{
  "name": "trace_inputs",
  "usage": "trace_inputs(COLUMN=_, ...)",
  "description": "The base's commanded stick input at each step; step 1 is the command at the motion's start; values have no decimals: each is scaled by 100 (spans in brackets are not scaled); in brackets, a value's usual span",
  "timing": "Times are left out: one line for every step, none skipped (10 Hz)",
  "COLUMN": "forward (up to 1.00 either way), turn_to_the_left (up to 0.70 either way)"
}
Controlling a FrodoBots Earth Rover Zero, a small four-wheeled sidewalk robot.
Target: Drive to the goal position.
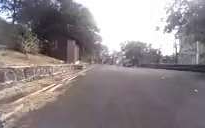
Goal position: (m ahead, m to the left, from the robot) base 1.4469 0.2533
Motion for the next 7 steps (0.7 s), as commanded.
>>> trace_inputs(forward=100, turn_to_the_left=0)
trace_inputs(forward=100, turn_to_the_left=0)
trace_inputs(forward=100, turn_to_the_left=0)
trace_inputs(forward=100, turn_to_the_left=0)
trace_inputs(forward=100, turn_to_the_left=0)
trace_inputs(forward=100, turn_to_the_left=0)
trace_inputs(forward=100, turn_to_the_left=0)
